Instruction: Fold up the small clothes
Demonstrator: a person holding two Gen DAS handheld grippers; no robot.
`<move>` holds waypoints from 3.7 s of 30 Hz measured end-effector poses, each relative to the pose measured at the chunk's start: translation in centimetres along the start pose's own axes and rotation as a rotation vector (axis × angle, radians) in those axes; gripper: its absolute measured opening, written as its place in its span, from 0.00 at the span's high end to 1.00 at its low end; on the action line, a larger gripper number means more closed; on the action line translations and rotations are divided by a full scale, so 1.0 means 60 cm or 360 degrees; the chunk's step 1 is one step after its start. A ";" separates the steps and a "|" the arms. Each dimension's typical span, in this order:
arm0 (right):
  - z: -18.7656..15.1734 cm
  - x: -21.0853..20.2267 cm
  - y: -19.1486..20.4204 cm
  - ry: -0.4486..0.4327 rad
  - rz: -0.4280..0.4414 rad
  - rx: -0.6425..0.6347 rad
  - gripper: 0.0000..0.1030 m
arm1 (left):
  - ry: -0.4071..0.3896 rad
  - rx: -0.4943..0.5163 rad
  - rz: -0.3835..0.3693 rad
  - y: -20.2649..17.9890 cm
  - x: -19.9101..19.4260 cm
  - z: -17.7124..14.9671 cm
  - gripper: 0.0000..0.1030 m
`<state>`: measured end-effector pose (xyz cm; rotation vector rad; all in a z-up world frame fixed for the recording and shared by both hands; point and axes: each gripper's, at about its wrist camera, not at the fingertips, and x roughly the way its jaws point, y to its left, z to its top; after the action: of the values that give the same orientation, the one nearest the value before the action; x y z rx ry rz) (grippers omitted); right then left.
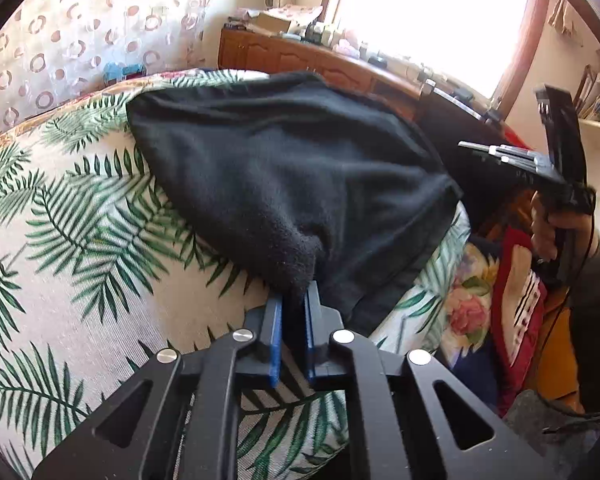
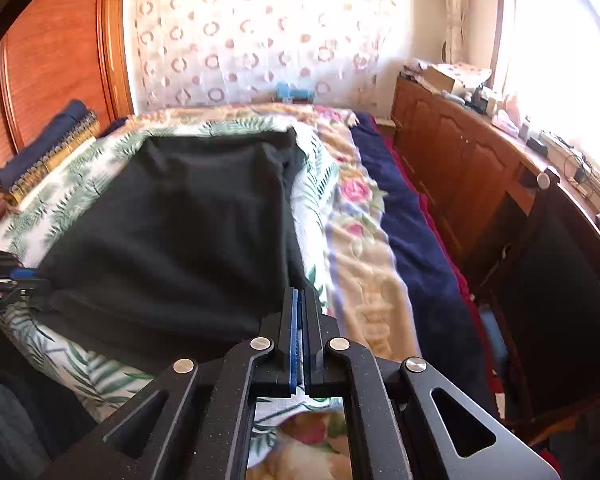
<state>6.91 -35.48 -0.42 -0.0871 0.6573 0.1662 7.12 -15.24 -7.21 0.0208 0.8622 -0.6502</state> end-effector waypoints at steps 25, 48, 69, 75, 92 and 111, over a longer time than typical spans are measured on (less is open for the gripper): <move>-0.069 0.066 0.117 0.0029 0.0078 -0.0385 0.19 | -0.0340 -0.0021 -0.0042 0.008 -0.069 0.135 0.92; 0.150 0.107 0.110 -0.0309 0.0146 -0.0365 0.91 | -0.0362 -0.0125 0.0168 0.134 -0.013 0.240 0.90; 0.311 0.218 0.039 -0.0145 0.0219 -0.0091 0.48 | -0.0190 -0.0156 0.0271 0.229 0.071 0.268 0.32; 0.325 0.217 0.029 -0.0110 0.0116 -0.0094 0.35 | -0.0073 -0.0136 0.0273 0.229 0.119 0.267 0.32; 0.395 0.250 -0.032 0.0011 0.0217 0.0166 0.28 | 0.0068 -0.0183 0.0329 0.250 0.175 0.244 0.32; 0.270 0.212 -0.027 0.0204 0.0329 0.0153 0.26 | 0.0063 -0.0264 0.0203 0.265 0.183 0.259 0.44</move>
<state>26.87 -33.29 4.59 0.0636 0.8008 0.3299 31.73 -12.33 -8.44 -0.0602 0.9429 -0.4587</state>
